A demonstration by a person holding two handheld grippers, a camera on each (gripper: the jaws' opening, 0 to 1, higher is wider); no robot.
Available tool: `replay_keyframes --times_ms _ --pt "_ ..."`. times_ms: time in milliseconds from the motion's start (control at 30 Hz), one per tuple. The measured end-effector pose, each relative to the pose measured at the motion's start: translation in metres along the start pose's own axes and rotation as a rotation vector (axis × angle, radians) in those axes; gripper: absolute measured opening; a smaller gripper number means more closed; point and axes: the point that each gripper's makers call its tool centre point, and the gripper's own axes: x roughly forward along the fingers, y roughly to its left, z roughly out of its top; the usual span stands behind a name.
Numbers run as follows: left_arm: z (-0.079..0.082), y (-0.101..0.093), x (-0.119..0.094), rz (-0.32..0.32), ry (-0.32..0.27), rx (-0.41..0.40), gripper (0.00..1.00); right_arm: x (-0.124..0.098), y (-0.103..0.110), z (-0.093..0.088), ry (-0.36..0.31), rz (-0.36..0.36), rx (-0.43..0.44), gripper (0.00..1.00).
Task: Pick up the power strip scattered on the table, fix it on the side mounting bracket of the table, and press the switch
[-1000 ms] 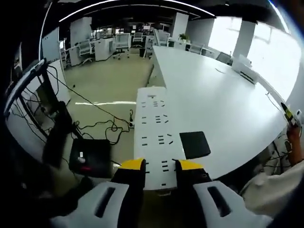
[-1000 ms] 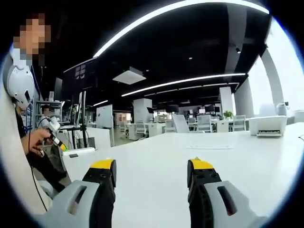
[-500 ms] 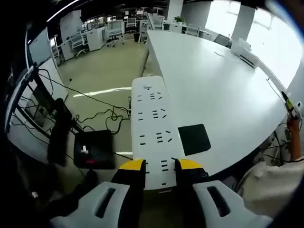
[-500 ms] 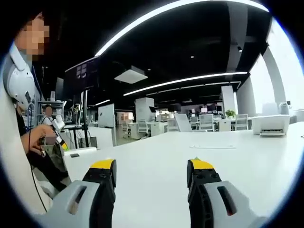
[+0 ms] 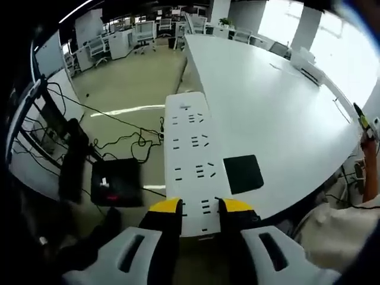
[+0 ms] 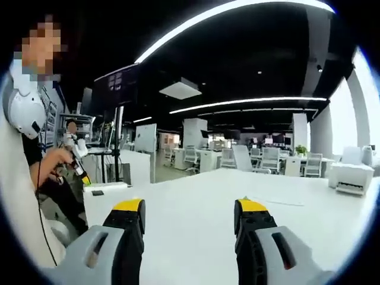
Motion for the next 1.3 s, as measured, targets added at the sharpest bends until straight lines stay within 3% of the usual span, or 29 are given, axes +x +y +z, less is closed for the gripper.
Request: replay_keyframes --times_ms 300,767,1033,1300 --pt "-0.001 0.0 0.0 0.003 0.063 -0.005 0.3 0.046 0.022 0.028 0.015 0.113 -0.064 0.56" --pt "0.0 -0.001 0.0 0.003 0.059 0.021 0.3 0.098 0.048 0.052 0.041 0.233 -0.124 0.53" --pt "-0.001 -0.001 0.0 0.007 0.086 0.005 0.3 0.125 0.054 0.056 0.081 0.293 -0.113 0.36" --pt "-0.001 -0.002 0.0 0.009 0.092 0.01 0.3 0.153 0.052 0.067 0.078 0.322 -0.072 0.28"
